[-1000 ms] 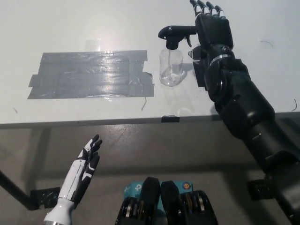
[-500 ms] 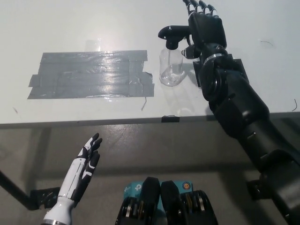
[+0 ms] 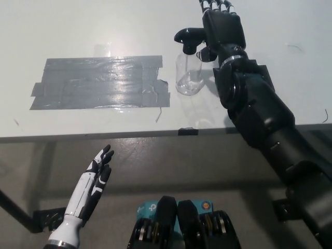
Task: The robot grabs the black lid of the spray bottle on the desk and places it on the black area of the desk
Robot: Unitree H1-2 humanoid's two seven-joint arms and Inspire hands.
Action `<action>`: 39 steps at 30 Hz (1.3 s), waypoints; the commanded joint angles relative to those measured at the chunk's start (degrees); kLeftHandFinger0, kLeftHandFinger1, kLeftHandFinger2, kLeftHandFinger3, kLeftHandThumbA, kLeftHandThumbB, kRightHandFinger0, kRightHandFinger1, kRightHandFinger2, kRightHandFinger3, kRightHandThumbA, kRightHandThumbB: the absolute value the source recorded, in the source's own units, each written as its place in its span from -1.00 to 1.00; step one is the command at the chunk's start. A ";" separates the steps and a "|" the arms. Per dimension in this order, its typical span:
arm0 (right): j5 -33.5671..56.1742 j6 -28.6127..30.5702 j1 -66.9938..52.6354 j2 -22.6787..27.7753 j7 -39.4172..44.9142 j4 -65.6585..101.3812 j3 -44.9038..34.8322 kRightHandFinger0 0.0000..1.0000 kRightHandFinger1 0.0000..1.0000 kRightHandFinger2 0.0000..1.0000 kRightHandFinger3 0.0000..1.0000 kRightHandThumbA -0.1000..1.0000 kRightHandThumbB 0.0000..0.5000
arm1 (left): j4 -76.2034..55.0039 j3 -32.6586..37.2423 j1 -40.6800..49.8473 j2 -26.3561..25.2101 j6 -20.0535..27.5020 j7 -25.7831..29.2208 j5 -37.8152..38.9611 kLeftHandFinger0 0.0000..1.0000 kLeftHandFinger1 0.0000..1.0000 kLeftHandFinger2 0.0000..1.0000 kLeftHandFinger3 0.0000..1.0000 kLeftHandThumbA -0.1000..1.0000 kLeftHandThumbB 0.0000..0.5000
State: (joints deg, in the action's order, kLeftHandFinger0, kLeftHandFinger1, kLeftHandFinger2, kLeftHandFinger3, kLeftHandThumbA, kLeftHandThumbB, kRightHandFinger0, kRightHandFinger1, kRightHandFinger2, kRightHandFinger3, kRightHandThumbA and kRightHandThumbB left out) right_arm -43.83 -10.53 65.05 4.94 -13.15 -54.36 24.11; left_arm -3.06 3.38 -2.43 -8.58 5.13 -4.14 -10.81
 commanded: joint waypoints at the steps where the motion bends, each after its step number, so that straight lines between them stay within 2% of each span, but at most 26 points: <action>1: -1.22 3.57 5.76 -0.46 -2.91 -3.33 2.27 1.00 1.00 1.00 1.00 0.70 0.38 | -1.87 0.04 -0.76 -0.74 0.34 -0.37 0.12 1.00 1.00 1.00 1.00 0.98 -0.90; 2: -1.87 4.54 6.36 -0.68 -4.67 -5.30 3.31 1.00 1.00 1.00 1.00 0.61 0.33 | -1.84 0.02 -0.74 -0.63 0.25 -0.39 0.31 1.00 1.00 1.00 1.00 0.99 -0.87; 3: -2.20 5.77 6.92 -0.92 -6.30 -7.10 4.20 1.00 0.79 0.72 0.85 0.32 0.03 | -1.82 -0.02 -0.75 -0.60 0.24 -0.39 0.33 1.00 1.00 1.00 1.00 0.99 -0.87; 4: -2.84 7.71 7.44 -1.40 -9.19 -9.39 5.70 -0.41 -0.46 -0.29 -0.11 -0.76 -0.17 | -1.92 -0.10 -0.66 -0.65 0.27 -0.36 0.23 1.00 1.00 1.00 1.00 0.99 -0.88; 5: -3.66 8.84 7.62 -1.78 -11.63 -10.88 6.95 -0.88 -0.72 -0.48 -0.30 -0.95 -0.16 | -1.98 -0.15 -0.60 -0.68 0.27 -0.35 0.18 1.00 1.00 1.00 1.00 0.99 -0.88; 6: -5.06 9.10 8.05 -2.10 -13.20 -12.62 9.15 -1.00 -0.99 -0.67 -0.46 -1.00 0.06 | -1.89 -0.15 -0.78 -0.72 0.47 -0.27 -0.03 1.00 1.00 1.00 1.00 0.99 -0.90; 7: -5.21 9.42 8.15 -2.54 -13.06 -13.76 10.24 -1.00 -0.97 -0.39 -0.46 -1.00 0.21 | -1.74 -0.13 -0.84 -0.65 0.74 -0.21 0.01 1.00 1.00 1.00 1.00 0.99 -0.90; 8: -5.14 9.88 8.05 -2.82 -12.96 -14.51 11.14 -1.00 -0.85 -0.06 -0.41 -1.00 0.23 | -1.59 -0.07 -0.81 -0.56 0.97 -0.17 0.02 1.00 1.00 1.00 1.00 1.00 -0.91; 9: -5.02 10.31 7.98 -3.29 -13.08 -15.66 11.93 -1.00 -0.72 0.10 -0.36 -1.00 0.21 | -1.48 -0.14 -0.81 -0.56 1.09 -0.14 0.10 1.00 1.00 1.00 1.00 0.99 -0.94; 10: -4.72 10.63 7.84 -3.49 -13.63 -16.28 12.28 -1.00 -0.55 0.31 -0.21 -1.00 0.17 | -1.57 -0.13 -0.85 -0.59 0.86 -0.21 0.11 1.00 1.00 1.00 1.00 0.99 -0.95; 11: -4.57 10.86 7.72 -3.77 -14.49 -17.12 12.75 -1.00 -0.42 0.43 -0.03 -1.00 0.09 | -1.74 -0.27 -0.96 -0.61 0.56 -0.27 0.31 1.00 1.00 1.00 1.00 0.99 -0.94; 14: -4.11 11.56 7.77 -3.82 -16.62 -18.10 13.36 -1.00 -0.23 0.58 0.58 -1.00 -0.07 | -1.65 -0.55 -1.33 -0.56 0.61 -0.36 1.02 1.00 1.00 1.00 1.00 0.98 -0.97; 15: -3.97 11.88 7.81 -3.75 -17.23 -18.37 13.46 -1.00 -0.21 0.57 0.70 -1.00 -0.23 | -1.59 -0.62 -1.37 -0.62 0.72 -0.37 1.12 1.00 1.00 1.00 1.00 0.98 -0.95; 16: -3.74 12.15 7.85 -3.68 -17.63 -18.52 13.42 -1.00 -0.16 0.58 0.78 -1.00 -0.25 | -1.47 -0.62 -1.41 -0.60 0.84 -0.27 1.02 1.00 1.00 1.00 1.00 0.98 -0.95; 18: -3.35 12.60 8.09 -3.34 -18.27 -18.25 13.16 -1.00 -0.18 0.57 0.77 -1.00 -0.24 | -1.32 -0.55 -1.38 -0.63 0.98 -0.17 0.74 1.00 1.00 1.00 1.00 0.98 -0.95; 22: -2.88 13.05 8.69 -2.88 -18.59 -17.53 12.64 -1.00 -0.20 0.53 0.72 -1.00 -0.37 | -1.30 -0.54 -1.22 -0.64 0.92 -0.25 0.83 1.00 1.00 1.00 1.00 1.00 -0.94; 24: -2.71 13.12 9.26 -2.72 -18.65 -17.08 12.35 -1.00 -0.13 0.55 0.79 -1.00 -0.45 | -1.18 -0.67 -1.23 -0.69 1.00 -0.17 0.91 1.00 1.00 1.00 1.00 1.00 -0.96; 27: -2.39 13.78 10.01 -2.25 -19.05 -16.30 11.79 -0.98 -0.05 0.56 0.85 -1.00 -0.46 | -1.09 -0.63 -1.32 -0.70 1.06 -0.11 0.71 1.00 1.00 1.00 1.00 0.98 -0.96; 31: -2.53 13.92 11.34 -1.26 -19.26 -14.04 11.24 -1.00 -0.09 0.52 0.87 -1.00 -0.29 | -0.97 -0.59 -1.44 -0.70 1.03 -0.03 0.46 1.00 1.00 1.00 1.00 0.98 -0.97; 35: -2.89 13.48 12.34 0.05 -18.04 -10.97 10.71 -1.00 -0.11 0.51 0.92 -1.00 -0.26 | -0.96 -0.62 -1.41 -0.69 1.00 -0.03 0.50 1.00 1.00 1.00 1.00 0.97 -0.95; 37: -2.53 14.13 12.73 0.68 -18.40 -10.48 10.15 -1.00 -0.15 0.46 0.84 -1.00 -0.19 | -1.00 -0.58 -1.45 -0.72 0.97 -0.13 0.55 1.00 1.00 1.00 1.00 0.98 -0.95; 39: -1.99 14.18 13.19 1.61 -17.59 -8.89 9.18 -1.00 -0.21 0.42 0.80 -1.00 -0.21 | -1.02 -0.63 -1.58 -0.70 1.01 -0.29 0.96 1.00 1.00 1.00 1.00 0.98 -0.99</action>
State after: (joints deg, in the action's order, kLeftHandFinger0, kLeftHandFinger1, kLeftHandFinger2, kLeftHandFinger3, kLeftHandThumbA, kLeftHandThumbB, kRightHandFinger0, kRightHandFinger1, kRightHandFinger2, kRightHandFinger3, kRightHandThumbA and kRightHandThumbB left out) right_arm -46.76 2.20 72.97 4.74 -29.67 -66.49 35.02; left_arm -3.02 2.96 -3.27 -8.61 5.15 -4.39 -10.21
